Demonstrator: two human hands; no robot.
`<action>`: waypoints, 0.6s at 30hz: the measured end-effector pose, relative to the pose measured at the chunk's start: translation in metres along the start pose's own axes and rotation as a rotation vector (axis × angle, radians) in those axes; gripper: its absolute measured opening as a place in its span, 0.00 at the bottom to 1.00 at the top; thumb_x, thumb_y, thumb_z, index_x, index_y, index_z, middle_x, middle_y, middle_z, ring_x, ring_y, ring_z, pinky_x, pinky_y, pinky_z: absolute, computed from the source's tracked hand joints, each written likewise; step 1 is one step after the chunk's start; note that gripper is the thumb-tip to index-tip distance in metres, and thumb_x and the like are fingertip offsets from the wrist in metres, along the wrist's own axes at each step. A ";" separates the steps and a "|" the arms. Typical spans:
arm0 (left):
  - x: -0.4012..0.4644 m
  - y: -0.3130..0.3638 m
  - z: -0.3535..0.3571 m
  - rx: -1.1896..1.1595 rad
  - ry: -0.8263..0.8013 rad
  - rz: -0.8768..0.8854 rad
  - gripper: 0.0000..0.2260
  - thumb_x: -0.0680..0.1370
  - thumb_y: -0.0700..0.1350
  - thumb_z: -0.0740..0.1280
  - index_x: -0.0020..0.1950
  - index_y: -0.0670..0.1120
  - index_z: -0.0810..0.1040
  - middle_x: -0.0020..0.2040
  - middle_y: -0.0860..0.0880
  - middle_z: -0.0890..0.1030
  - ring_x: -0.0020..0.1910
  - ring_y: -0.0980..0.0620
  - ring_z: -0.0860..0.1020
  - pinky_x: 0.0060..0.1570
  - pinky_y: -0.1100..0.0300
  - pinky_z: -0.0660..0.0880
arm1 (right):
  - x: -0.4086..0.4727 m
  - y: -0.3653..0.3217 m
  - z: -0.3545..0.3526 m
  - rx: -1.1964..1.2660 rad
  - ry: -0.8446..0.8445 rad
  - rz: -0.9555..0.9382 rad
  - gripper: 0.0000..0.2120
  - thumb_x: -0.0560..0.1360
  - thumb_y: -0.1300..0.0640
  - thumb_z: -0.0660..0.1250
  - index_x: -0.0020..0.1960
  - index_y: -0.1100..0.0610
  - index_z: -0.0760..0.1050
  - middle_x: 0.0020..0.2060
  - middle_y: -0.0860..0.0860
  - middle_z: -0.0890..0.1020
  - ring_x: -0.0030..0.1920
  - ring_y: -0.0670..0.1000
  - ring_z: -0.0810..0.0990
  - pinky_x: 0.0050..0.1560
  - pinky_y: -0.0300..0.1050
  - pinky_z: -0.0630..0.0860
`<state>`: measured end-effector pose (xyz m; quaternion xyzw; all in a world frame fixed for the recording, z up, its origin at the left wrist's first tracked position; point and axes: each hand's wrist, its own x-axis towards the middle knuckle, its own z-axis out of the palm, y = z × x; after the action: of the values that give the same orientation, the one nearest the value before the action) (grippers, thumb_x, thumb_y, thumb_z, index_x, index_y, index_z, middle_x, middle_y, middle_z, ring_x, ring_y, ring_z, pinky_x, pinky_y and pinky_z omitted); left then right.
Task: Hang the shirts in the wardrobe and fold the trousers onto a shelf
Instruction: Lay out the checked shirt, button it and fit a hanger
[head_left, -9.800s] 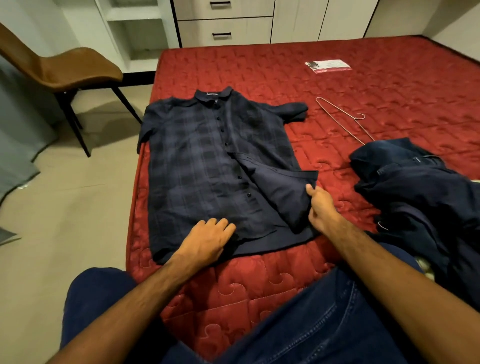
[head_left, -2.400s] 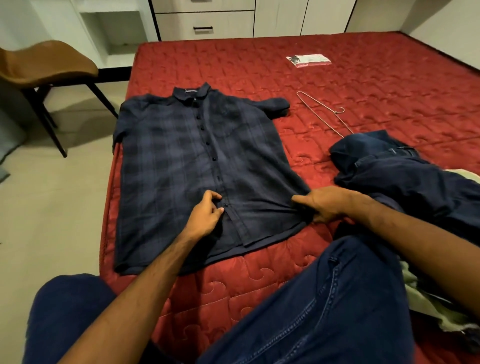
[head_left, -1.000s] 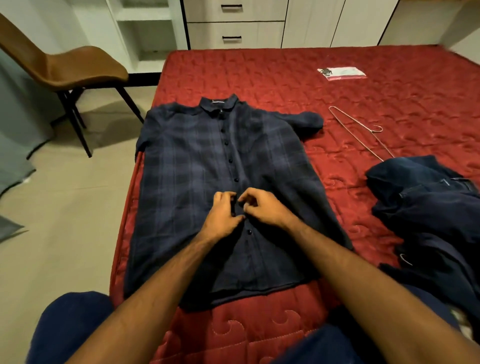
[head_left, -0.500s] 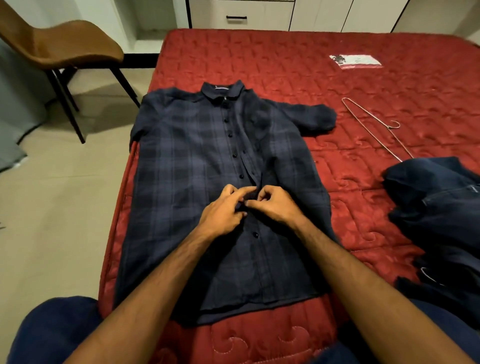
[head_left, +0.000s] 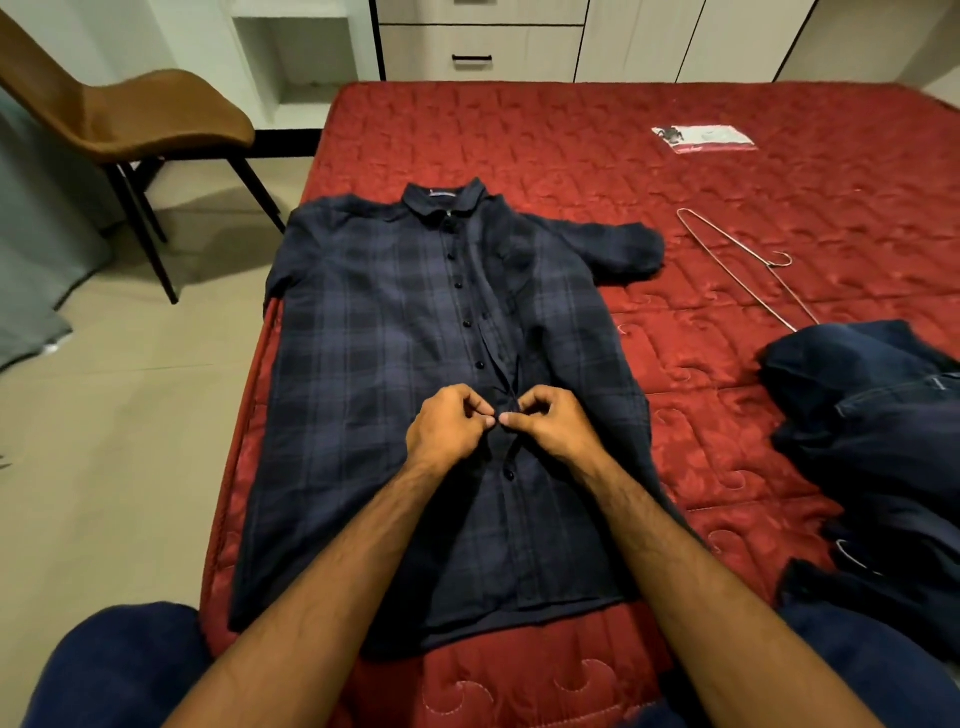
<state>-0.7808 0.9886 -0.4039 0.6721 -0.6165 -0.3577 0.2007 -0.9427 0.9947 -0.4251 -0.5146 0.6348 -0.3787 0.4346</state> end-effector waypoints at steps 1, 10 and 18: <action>0.001 0.002 -0.001 -0.031 0.000 -0.005 0.05 0.74 0.48 0.76 0.42 0.54 0.81 0.37 0.59 0.81 0.41 0.57 0.80 0.41 0.59 0.75 | -0.001 0.002 0.001 0.025 0.003 0.007 0.13 0.68 0.63 0.79 0.38 0.56 0.74 0.30 0.48 0.74 0.28 0.41 0.68 0.31 0.34 0.66; -0.001 -0.001 0.007 -0.473 -0.081 -0.104 0.04 0.78 0.35 0.70 0.45 0.43 0.79 0.35 0.44 0.79 0.20 0.56 0.74 0.16 0.64 0.68 | -0.003 0.006 0.009 0.074 0.002 -0.025 0.09 0.70 0.68 0.76 0.41 0.58 0.78 0.31 0.49 0.78 0.25 0.36 0.72 0.32 0.30 0.69; 0.004 -0.006 0.006 -0.482 -0.103 -0.113 0.02 0.78 0.36 0.70 0.47 0.42 0.79 0.33 0.44 0.77 0.21 0.55 0.72 0.17 0.62 0.69 | -0.002 0.015 0.016 0.100 -0.004 -0.006 0.09 0.71 0.71 0.73 0.50 0.72 0.79 0.35 0.50 0.79 0.30 0.35 0.75 0.36 0.28 0.69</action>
<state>-0.7816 0.9868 -0.4132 0.6191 -0.4843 -0.5388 0.3031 -0.9320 0.9985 -0.4442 -0.4949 0.6127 -0.4101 0.4598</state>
